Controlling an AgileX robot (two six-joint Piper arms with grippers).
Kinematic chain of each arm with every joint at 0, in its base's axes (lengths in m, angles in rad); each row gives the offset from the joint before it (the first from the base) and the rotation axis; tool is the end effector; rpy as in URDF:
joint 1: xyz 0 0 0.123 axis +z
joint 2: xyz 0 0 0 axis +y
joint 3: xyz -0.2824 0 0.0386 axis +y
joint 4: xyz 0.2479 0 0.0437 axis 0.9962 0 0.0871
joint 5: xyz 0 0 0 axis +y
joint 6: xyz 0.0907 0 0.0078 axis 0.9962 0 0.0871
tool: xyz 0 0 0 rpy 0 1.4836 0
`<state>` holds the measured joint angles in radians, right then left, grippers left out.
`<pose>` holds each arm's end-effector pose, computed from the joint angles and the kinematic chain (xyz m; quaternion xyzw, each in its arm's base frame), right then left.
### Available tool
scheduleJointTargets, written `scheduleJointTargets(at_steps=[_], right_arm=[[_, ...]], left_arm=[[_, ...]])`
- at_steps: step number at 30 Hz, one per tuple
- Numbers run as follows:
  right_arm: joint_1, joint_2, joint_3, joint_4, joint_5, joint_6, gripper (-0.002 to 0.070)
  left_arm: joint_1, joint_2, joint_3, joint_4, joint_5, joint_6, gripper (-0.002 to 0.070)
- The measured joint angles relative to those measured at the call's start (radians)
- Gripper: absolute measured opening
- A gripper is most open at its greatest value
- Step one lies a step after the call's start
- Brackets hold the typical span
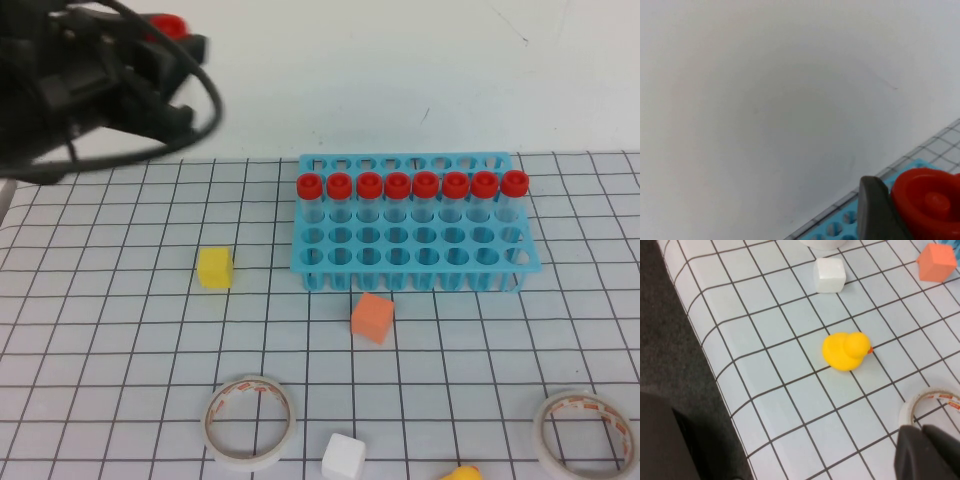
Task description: Place the test tubes
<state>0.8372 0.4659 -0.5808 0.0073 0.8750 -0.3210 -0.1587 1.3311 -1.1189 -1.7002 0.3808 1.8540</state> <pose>0.0514 0.0578 0.2993 -0.4923 0.7545 0.1142 0.4187 0.2972 -0.0817 0.3908 0.2347 0.6921 -0.1424 0.6676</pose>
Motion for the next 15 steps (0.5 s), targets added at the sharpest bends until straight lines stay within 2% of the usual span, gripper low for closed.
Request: scheduleJointTargets(at_steps=[4, 6, 8, 10, 13, 15], right_arm=[[0.0, 0.0, 0.0, 0.0, 0.0, 0.0, 0.0], [0.0, 0.0, 0.0, 0.0, 0.0, 0.0, 0.0], [0.0, 0.0, 0.0, 0.0, 0.0, 0.0, 0.0], [0.0, 0.0, 0.0, 0.0, 0.0, 0.0, -0.0001], [0.0, 0.0, 0.0, 0.0, 0.0, 0.0, -0.0001], [0.0, 0.0, 0.0, 0.0, 0.0, 0.0, -0.0001]], left_arm=[[-0.047, 0.011, 0.0, -0.002, 0.052, -0.013, 0.0255], [-0.099, 0.018, 0.0, 0.02, -0.01, -0.062, 0.0255], [-0.175, 0.02, 0.0, 0.105, -0.135, -0.153, 0.0255], [-0.268, 0.024, 0.0, 0.27, -0.28, -0.353, 0.0255], [-0.404, 0.033, 0.013, 0.59, -0.502, -0.772, 0.0255], [-0.467, 0.038, 0.047, 0.777, -0.634, -1.031, 0.0255]])
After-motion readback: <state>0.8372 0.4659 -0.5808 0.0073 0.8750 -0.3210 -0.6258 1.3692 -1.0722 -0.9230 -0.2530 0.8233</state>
